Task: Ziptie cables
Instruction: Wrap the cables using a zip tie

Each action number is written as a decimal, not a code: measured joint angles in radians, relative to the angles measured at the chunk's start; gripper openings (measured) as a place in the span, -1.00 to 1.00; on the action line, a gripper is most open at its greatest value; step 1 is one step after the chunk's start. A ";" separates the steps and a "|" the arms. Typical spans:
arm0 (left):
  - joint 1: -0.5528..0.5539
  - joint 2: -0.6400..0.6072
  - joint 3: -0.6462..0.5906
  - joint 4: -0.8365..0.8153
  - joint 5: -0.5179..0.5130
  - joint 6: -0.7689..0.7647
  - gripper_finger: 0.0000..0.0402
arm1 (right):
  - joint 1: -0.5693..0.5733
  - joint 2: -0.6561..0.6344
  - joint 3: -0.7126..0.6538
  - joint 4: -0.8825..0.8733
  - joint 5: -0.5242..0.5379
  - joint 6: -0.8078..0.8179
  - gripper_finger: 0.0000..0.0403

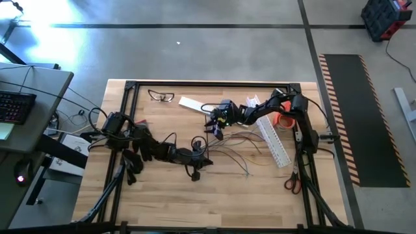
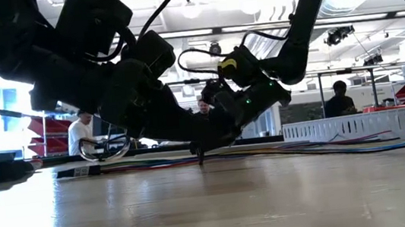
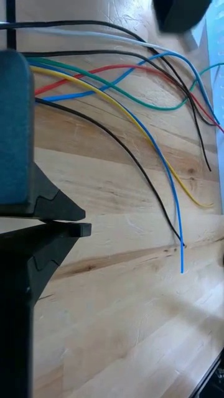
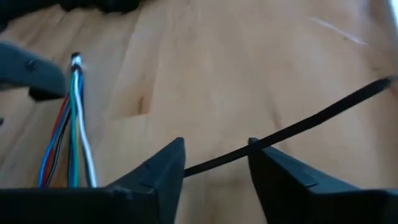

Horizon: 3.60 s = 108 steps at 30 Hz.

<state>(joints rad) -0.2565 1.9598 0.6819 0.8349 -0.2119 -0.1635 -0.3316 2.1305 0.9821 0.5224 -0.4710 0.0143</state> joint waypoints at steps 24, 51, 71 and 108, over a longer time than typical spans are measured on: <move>-0.047 -0.181 -0.126 0.066 -0.211 -0.035 -1.00 | 0.280 -0.073 -0.196 0.298 0.643 -0.366 -1.00; 0.025 -0.205 -0.209 0.264 0.008 -0.097 -1.00 | 0.458 -0.076 -0.172 0.448 1.074 -0.917 -1.00; 0.026 -0.206 -0.209 0.269 0.023 -0.107 -1.00 | 0.492 -0.077 -0.172 0.493 1.070 -1.015 -1.00; 0.026 -0.206 -0.209 0.267 0.050 -0.106 -1.00 | 0.495 -0.077 -0.134 0.470 1.068 -1.070 -1.00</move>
<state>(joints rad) -0.2302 1.7542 0.4728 1.1023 -0.1622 -0.2697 0.1635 2.0537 0.8485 0.9919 0.5974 -1.0557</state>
